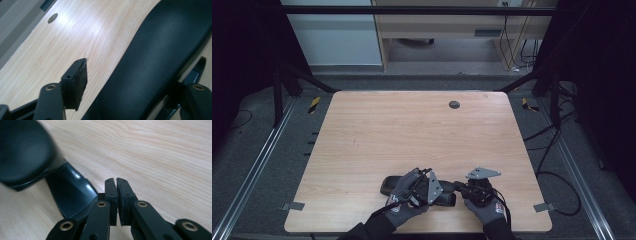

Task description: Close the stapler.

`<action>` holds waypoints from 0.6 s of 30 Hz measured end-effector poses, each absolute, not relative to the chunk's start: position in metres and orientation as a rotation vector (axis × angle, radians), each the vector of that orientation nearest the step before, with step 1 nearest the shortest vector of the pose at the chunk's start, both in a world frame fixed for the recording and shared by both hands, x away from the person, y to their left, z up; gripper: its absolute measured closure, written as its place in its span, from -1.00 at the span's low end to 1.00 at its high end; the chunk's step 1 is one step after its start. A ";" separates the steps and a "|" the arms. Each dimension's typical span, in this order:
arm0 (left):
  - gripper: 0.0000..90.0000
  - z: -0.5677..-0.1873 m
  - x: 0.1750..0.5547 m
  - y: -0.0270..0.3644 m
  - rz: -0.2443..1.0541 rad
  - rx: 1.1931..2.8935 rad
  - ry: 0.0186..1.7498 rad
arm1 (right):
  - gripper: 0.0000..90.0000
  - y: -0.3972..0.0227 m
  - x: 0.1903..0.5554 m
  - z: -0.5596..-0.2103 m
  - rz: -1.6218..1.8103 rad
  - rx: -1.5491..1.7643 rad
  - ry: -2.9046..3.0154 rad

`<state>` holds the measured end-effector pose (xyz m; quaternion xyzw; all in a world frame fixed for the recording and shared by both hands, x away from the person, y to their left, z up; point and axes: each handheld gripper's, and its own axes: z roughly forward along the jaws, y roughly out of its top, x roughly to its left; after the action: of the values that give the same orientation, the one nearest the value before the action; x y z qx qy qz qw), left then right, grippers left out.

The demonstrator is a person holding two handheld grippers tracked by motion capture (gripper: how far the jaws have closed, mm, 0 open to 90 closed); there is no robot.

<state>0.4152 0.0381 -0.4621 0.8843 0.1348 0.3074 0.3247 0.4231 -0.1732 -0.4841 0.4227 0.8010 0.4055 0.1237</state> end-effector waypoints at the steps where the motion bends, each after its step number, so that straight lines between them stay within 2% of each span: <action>1: -0.29 -0.462 0.415 0.038 0.813 2.319 0.344 | 0.92 -0.174 0.423 -0.484 1.184 1.239 2.330; 9: -0.44 -0.461 0.415 0.037 0.819 2.338 0.318 | 0.82 -0.176 0.424 -0.485 1.169 1.246 2.321; 13: -0.59 -0.462 0.415 0.036 0.804 2.344 0.306 | 0.78 -0.176 0.424 -0.485 1.167 1.242 2.315; 18: -0.61 -0.460 0.411 0.036 0.794 2.343 0.292 | 0.78 -0.176 0.424 -0.484 1.168 1.250 2.314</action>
<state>0.4111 0.0362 -0.4596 0.8912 0.1112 0.3020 0.3198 0.4238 -0.1764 -0.4843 0.4306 0.7971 0.4024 0.1315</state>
